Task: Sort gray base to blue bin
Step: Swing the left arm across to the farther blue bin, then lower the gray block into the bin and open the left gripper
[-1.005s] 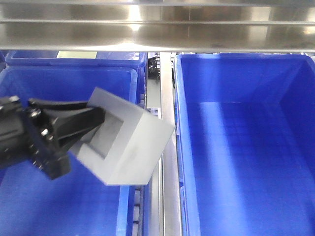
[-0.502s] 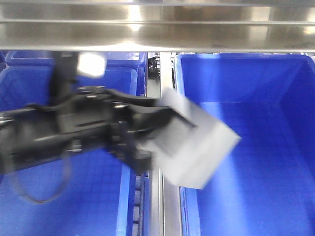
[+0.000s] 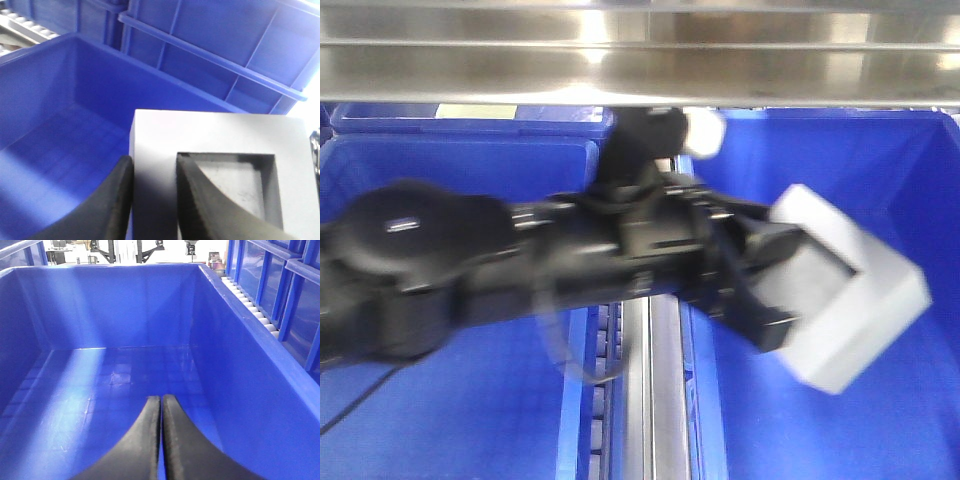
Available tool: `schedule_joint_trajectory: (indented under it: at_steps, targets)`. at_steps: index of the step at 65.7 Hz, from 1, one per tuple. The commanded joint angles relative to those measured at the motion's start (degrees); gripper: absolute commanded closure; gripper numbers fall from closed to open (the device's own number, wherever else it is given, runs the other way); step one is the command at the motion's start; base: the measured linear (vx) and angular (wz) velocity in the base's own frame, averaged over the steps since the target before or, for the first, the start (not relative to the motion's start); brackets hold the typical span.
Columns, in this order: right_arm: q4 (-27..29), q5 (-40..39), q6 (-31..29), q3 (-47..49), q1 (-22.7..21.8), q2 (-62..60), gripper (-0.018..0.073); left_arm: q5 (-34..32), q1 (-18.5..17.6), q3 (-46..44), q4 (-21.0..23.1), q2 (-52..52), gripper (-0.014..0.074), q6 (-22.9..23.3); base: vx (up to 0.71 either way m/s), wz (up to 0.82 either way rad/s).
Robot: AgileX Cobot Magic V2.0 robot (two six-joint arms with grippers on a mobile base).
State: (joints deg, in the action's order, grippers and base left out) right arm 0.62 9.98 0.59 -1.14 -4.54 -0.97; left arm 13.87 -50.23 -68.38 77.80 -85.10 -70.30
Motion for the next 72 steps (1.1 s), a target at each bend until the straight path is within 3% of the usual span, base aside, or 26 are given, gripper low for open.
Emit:
schedule_joint_trajectory:
  at_steps: [1, 24, 46, 72]
  targets:
    - [-0.3, -1.5, -0.6, -0.5, 0.0, 0.2, 0.0564, -1.1, -1.6, -5.1, 1.7, -1.0, 0.0603, 0.4, 0.00, 0.00]
    - [-0.3, -1.5, -0.6, -0.5, 0.0, 0.2, 0.0564, 0.2, -5.2, -15.4, 1.6, -10.2, 0.0603, 0.8, 0.00, 0.00]
    - [-0.3, -1.5, -0.6, -0.5, 0.0, 0.2, 0.0564, 0.6, -6.7, -17.6, 1.7, -15.5, 0.0603, 2.6, 0.00, 0.00]
    - [-0.3, -1.5, -0.6, -0.5, 0.0, 0.2, 0.0564, -6.1, -6.7, -17.7, 0.2, -20.6, 0.0603, 2.6, 0.00, 0.00]
